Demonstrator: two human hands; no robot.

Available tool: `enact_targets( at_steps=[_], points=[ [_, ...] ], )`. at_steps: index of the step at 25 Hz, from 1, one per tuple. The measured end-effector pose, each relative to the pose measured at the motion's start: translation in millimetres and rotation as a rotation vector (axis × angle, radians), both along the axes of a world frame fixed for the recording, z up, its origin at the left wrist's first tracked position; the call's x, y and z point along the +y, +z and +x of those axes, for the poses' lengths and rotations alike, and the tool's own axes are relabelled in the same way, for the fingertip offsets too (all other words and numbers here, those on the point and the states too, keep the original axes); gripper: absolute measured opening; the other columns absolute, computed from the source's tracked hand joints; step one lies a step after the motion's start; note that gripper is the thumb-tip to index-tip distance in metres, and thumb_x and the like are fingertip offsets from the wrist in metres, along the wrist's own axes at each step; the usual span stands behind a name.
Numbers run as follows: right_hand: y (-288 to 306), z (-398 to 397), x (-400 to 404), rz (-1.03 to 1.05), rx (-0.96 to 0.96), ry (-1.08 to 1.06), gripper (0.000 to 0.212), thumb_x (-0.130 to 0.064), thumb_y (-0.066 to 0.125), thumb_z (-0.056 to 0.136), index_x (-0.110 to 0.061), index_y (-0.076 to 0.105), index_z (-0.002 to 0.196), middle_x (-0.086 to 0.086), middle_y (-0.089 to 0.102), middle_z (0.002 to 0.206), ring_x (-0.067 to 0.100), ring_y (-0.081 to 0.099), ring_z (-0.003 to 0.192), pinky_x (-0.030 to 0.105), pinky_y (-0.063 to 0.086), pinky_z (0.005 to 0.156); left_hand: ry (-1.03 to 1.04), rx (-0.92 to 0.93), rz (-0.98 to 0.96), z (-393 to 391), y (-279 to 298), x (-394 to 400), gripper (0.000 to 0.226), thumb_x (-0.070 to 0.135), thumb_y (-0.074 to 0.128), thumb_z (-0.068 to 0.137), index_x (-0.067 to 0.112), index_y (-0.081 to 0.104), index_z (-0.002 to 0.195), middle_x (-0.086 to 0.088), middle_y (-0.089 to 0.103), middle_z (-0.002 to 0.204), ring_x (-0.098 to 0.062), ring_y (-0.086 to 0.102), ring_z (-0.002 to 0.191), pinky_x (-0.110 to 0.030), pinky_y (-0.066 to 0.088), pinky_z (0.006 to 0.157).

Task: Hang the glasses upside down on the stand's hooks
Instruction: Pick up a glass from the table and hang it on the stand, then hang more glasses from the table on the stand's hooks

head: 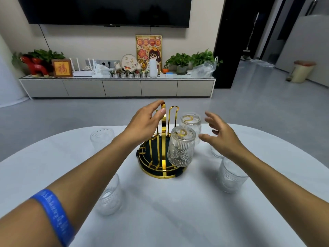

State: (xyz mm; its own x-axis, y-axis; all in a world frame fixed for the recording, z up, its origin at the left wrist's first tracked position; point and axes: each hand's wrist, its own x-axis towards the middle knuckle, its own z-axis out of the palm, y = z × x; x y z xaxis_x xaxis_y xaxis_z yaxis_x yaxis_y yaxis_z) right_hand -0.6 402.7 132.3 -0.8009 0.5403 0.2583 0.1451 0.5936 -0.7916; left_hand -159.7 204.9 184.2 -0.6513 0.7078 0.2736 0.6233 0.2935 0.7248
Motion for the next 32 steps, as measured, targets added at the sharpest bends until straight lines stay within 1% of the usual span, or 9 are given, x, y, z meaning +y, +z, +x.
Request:
enact_targets(
  at_steps=[2,5,10,14,17,21,25,28,32],
  points=[
    [-4,38,-8,0.183,-0.027,-0.187,0.057,-0.032,0.068,0.084,-0.025,0.046,0.136,-0.001,0.054,0.139,0.021,0.048,0.126,0.035,0.039,0.098,0.060,0.018,0.096,23,-10,-10,0.048,0.035,0.041,0.101,0.025,0.036,0.148,-0.001,0.039,0.154,-0.019,0.032,0.141,-0.034,0.028,0.108],
    [-14,85,-24,0.499,-0.396,-0.314,0.062,-0.052,0.058,0.083,-0.023,0.045,0.136,0.004,0.051,0.142,0.032,0.050,0.123,0.041,0.041,0.095,0.174,0.019,0.285,65,-27,-34,0.043,0.030,0.044,0.101,0.027,0.042,0.144,0.014,0.042,0.142,-0.003,0.032,0.134,-0.023,0.027,0.106],
    [-8,103,-46,0.309,-0.748,-0.261,0.079,-0.058,0.063,0.071,-0.026,0.035,0.137,0.008,0.044,0.128,0.037,0.059,0.105,0.036,0.046,0.077,0.174,0.058,0.273,105,-38,-66,0.032,0.021,0.053,0.097,0.025,0.060,0.127,0.019,0.054,0.123,0.005,0.047,0.115,-0.007,0.032,0.092],
    [14,107,-79,-0.219,-0.353,-0.177,0.065,-0.049,0.075,0.047,-0.035,0.051,0.105,0.000,0.052,0.112,0.022,0.059,0.088,0.034,0.050,0.068,0.163,-0.034,0.198,111,-25,-87,0.016,0.022,0.060,0.092,0.029,0.069,0.103,0.020,0.065,0.094,0.012,0.058,0.092,-0.004,0.045,0.068],
    [38,99,-115,-0.529,0.049,0.040,0.064,-0.035,0.083,0.044,-0.040,0.049,0.097,-0.003,0.053,0.113,0.016,0.066,0.080,0.025,0.051,0.058,0.082,-0.504,0.210,117,-10,-99,0.021,0.046,0.066,0.084,0.032,0.070,0.100,0.006,0.074,0.098,-0.008,0.068,0.093,-0.019,0.053,0.072],
    [59,74,-162,-0.594,0.317,0.283,0.065,-0.020,0.088,0.051,-0.037,0.049,0.099,-0.011,0.065,0.104,0.026,0.072,0.088,0.031,0.057,0.066,-0.091,-0.883,0.476,129,2,-107,0.043,0.046,0.072,0.078,0.028,0.066,0.116,-0.006,0.074,0.112,-0.025,0.070,0.102,-0.041,0.055,0.090],
    [74,45,-164,-0.574,0.251,0.377,0.056,-0.027,0.085,0.063,-0.031,0.049,0.107,-0.006,0.061,0.115,0.020,0.070,0.096,0.041,0.058,0.079,0.028,-0.959,0.652,109,14,-111,0.052,0.031,0.081,0.069,0.015,0.066,0.116,-0.011,0.075,0.108,-0.026,0.071,0.098,-0.039,0.056,0.085],
    [87,14,-140,-0.250,0.171,0.292,0.035,-0.048,0.063,0.082,-0.033,0.057,0.114,-0.013,0.061,0.119,0.007,0.061,0.103,0.039,0.051,0.084,0.138,-0.774,0.688,75,20,-113,0.063,0.029,0.082,0.062,0.014,0.063,0.120,-0.006,0.075,0.108,-0.021,0.071,0.099,-0.029,0.057,0.073],
    [84,-35,-99,0.534,-0.135,0.177,0.046,-0.036,0.042,0.098,-0.029,0.038,0.144,-0.003,0.035,0.155,0.024,0.038,0.134,0.045,0.033,0.107,0.220,-0.516,0.603,39,21,-99,0.069,0.024,0.091,0.058,0.024,0.059,0.120,0.001,0.071,0.113,-0.015,0.068,0.102,-0.026,0.055,0.077]
  ],
)
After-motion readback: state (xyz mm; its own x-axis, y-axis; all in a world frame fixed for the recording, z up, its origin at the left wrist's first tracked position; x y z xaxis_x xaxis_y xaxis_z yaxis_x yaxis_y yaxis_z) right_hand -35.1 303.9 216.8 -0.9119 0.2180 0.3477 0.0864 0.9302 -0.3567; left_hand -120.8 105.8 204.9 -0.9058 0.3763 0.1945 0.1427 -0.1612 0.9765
